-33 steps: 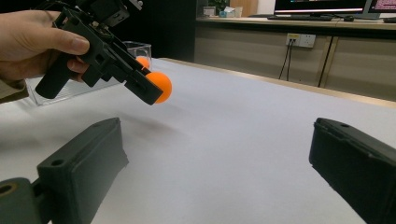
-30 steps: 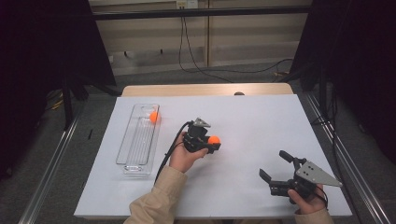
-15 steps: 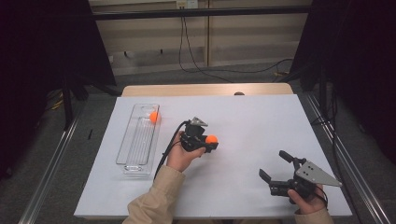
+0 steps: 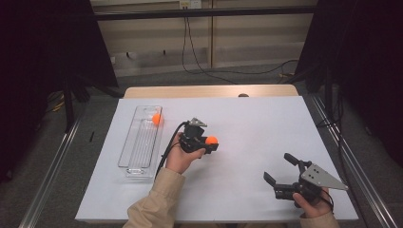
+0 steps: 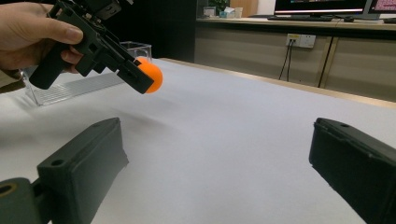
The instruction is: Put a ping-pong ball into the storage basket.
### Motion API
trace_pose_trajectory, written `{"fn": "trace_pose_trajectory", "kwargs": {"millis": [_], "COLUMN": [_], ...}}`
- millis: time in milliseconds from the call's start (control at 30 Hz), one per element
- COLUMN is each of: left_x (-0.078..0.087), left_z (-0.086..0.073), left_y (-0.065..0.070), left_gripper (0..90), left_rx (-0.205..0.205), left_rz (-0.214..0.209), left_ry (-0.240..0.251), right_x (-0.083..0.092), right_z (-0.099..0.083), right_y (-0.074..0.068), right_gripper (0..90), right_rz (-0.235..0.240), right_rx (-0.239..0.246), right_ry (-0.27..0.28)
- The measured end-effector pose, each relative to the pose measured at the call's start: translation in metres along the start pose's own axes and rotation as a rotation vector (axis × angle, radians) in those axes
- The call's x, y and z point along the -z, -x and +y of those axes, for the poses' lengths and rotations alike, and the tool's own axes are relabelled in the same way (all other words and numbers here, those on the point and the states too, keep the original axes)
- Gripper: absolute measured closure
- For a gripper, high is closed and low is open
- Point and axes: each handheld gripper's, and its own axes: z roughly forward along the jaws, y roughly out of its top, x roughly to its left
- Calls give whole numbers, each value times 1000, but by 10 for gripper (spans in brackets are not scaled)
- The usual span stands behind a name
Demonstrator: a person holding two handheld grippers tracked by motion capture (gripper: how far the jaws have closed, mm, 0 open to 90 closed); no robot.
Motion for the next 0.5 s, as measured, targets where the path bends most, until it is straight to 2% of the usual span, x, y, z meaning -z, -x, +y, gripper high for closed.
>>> {"fn": "trace_pose_trajectory", "kwargs": {"millis": [500], "left_x": [8], "left_z": [0], "left_y": [-7], "left_gripper": [509], "left_rx": [15], "left_rz": [15], "left_ry": [7], "right_x": [0], "right_z": [0], "right_y": [0], "right_gripper": [28], "right_rz": [2], "right_rx": [1], "right_ry": [-1]}}
